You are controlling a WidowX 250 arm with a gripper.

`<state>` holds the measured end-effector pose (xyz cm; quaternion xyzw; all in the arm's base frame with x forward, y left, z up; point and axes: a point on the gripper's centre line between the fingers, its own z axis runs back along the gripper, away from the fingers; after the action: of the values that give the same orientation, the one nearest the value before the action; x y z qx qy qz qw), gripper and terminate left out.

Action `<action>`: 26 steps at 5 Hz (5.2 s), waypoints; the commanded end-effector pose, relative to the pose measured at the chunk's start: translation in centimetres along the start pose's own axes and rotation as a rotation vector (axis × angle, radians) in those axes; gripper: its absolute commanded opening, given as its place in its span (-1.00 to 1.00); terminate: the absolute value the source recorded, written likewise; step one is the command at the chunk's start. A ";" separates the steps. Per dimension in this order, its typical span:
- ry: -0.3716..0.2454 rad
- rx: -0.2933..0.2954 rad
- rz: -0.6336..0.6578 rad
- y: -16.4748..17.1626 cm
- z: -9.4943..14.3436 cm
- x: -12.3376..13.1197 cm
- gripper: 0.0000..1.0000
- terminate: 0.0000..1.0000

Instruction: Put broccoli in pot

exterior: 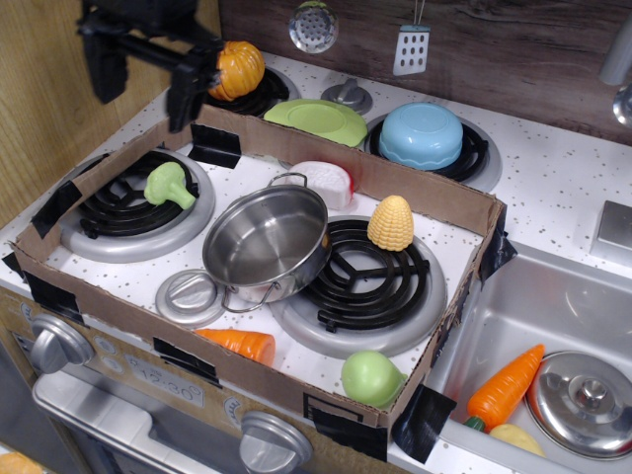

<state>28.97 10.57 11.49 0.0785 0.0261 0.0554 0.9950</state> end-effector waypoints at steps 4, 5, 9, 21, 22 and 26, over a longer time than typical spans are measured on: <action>-0.195 -0.088 -0.049 0.8 -1.5 1.8 1.00 -1.00; -0.176 -0.100 -0.067 0.6 -2.2 1.7 1.00 -1.00; -0.159 -0.124 -0.095 -0.2 -4.8 2.7 1.00 -1.00; -0.160 -0.043 -0.109 -1.3 -4.6 4.0 -1.00 -1.00; -0.167 0.054 -0.101 0.0 -1.1 4.6 -1.00 -1.00; -0.193 0.039 0.025 -3.7 3.7 0.5 -1.00 -1.00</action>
<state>29.92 6.29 12.38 0.0971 -0.0359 0.0561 0.9930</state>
